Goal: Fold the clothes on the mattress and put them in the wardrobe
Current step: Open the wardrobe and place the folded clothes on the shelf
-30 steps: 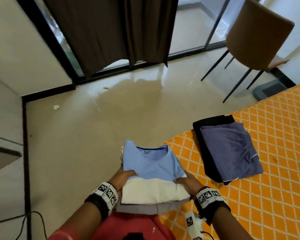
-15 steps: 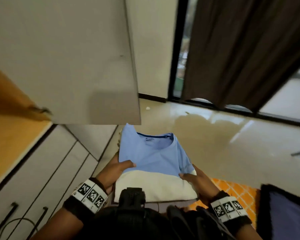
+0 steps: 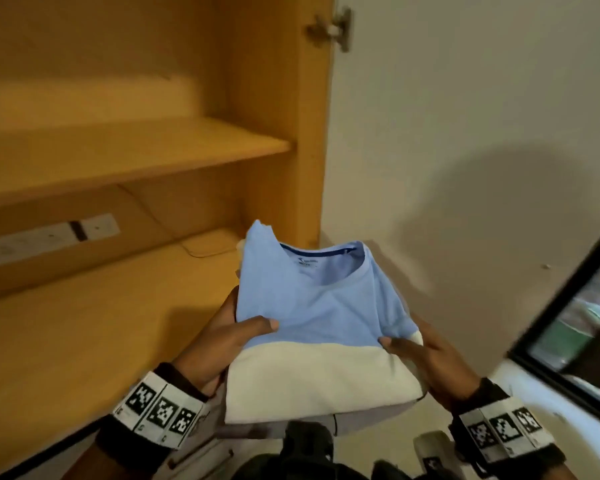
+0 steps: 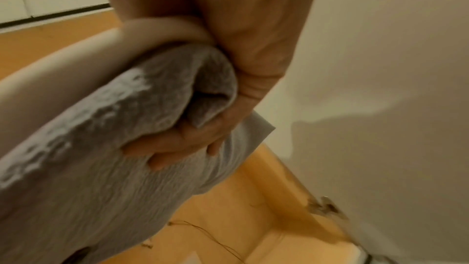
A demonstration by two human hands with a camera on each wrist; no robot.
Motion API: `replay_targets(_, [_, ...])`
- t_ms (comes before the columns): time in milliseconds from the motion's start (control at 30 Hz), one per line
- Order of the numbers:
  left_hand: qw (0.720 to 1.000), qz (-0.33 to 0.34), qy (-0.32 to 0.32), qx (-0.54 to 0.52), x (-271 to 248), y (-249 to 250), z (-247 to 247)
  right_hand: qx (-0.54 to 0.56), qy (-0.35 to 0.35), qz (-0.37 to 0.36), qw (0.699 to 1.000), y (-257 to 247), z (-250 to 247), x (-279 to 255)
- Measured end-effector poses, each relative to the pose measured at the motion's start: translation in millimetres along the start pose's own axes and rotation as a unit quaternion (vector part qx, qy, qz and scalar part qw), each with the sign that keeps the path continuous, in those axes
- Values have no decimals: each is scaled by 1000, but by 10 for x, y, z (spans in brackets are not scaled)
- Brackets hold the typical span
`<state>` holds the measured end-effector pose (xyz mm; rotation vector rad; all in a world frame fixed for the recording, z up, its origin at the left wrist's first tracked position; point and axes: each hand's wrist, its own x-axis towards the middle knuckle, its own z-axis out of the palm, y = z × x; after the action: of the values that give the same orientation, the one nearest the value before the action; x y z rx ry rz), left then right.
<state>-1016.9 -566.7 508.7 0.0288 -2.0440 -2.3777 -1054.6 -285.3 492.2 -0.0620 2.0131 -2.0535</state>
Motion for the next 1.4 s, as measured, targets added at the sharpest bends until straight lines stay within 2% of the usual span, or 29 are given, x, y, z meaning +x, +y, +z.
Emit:
replay_targets(167, [993, 111, 36, 18, 66, 982, -955, 28, -60, -103, 992, -860, 1067, 549])
replay_targets(233, [988, 140, 59, 34, 86, 1341, -1329, 18, -107, -149, 983, -1198, 1489, 763])
replay_targets(400, [970, 186, 122, 94, 9, 2115, -2242, -43, -180, -215, 959, -1883, 2576, 1287])
replay_targets(500, [958, 194, 167, 129, -34, 2530, -2779, -85, -244, -220, 941, -2220, 3266, 1580])
replay_targets(633, [947, 150, 233, 164, 135, 2899, -3633, -135, -314, -194, 920, -2523, 4253, 2030])
replay_targets(833, [931, 68, 309, 184, 368, 3067, -4845, -252, -384, -160, 874, -2732, 5556, 2674])
replay_targets(1000, [874, 28, 418, 246, 514, 3262, -5640, -272, -414, -133, 859, -2897, 6465, 3127])
replay_targets(1067, [870, 14, 428, 245, 539, 3341, -5917, -278, -420, -141, 852, -2955, 6801, 3279])
replay_targets(1133, [865, -6, 424, 269, 524, 3369, -6127, -323, -430, -163, 827, -2960, 7124, 3374])
replay_targets(1200, [835, -48, 431, 339, 504, 3323, -6359, -416, -419, -200, 782, -2910, 7359, 3427])
replay_targets(1233, [814, -93, 435, 372, 482, 3270, -6479, -467, -402, -226, 755, -2874, 7430, 3457])
replay_targets(1267, [777, -155, 449, 413, 446, 3213, -6570, -508, -382, -243, 732, -2836, 7472, 3483])
replay_targets(1300, [728, -215, 466, 454, 413, 3151, -6687, -535, -375, -251, 714, -2791, 7490, 3507])
replay_targets(1333, [684, -252, 480, 488, 381, 3104, -6762, -547, -381, -247, 703, -2751, 7481, 3522])
replay_targets(1367, [657, -252, 496, 509, 358, 3078, -6760, -547, -399, -231, 698, -2718, 7453, 3547])
replay_targets(1400, [661, -208, 504, 515, 351, 3072, -6642, -543, -423, -204, 696, -2695, 7415, 3568])
